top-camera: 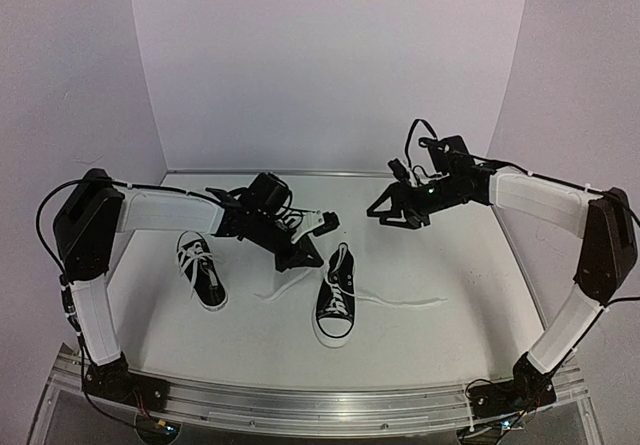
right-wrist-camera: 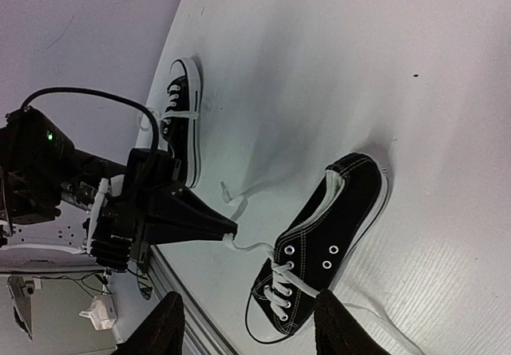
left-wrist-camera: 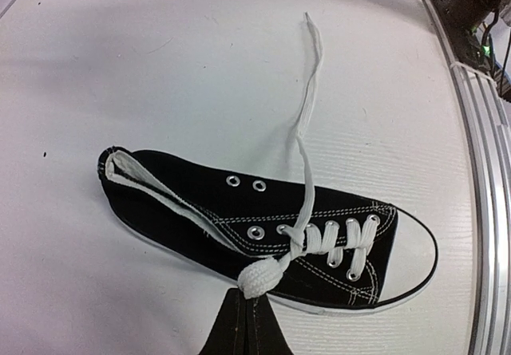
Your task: Tie the shoes
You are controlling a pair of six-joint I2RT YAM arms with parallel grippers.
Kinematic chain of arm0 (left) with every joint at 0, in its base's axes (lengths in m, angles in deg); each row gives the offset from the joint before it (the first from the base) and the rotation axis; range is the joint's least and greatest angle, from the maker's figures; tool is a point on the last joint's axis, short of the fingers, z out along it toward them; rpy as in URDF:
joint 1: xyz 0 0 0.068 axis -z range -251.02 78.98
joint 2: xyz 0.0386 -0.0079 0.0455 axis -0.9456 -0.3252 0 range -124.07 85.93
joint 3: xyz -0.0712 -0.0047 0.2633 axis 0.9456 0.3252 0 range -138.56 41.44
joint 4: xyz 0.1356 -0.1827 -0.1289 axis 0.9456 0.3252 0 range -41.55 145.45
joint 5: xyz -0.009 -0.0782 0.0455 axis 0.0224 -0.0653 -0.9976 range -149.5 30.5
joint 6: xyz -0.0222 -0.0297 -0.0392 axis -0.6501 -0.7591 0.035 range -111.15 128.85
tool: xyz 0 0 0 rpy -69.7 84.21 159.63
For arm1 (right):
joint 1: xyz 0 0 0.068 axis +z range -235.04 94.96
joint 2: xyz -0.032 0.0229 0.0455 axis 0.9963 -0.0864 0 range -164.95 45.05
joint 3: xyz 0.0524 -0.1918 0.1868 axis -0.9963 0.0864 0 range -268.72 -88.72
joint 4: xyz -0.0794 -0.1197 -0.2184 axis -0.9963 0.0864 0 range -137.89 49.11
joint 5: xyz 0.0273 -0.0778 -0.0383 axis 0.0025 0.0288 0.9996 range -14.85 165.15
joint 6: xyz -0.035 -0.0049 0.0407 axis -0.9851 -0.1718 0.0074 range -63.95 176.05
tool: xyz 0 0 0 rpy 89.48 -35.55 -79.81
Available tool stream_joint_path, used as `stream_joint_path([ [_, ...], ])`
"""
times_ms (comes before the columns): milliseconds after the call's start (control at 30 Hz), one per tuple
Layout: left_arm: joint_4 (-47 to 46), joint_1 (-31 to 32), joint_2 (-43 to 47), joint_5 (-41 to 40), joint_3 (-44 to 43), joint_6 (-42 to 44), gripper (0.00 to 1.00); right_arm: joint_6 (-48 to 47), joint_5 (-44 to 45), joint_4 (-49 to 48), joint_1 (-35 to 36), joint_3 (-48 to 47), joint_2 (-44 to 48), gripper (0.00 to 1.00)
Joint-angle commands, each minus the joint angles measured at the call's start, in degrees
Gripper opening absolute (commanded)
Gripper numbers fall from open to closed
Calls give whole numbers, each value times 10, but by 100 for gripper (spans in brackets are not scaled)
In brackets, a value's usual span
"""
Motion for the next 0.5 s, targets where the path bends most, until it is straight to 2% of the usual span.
stream_joint_path([
  [0, -61, 11, -2, 14, -12, -41, 0, 19, -42, -46, 38, 19, -23, 49],
  [233, -90, 15, -7, 8, -9, -65, 0, 31, -52, -71, 84, 17, -68, 41],
  [467, -98, 17, -7, 8, -3, -69, 0, 42, -56, -102, 97, 23, -95, 38],
])
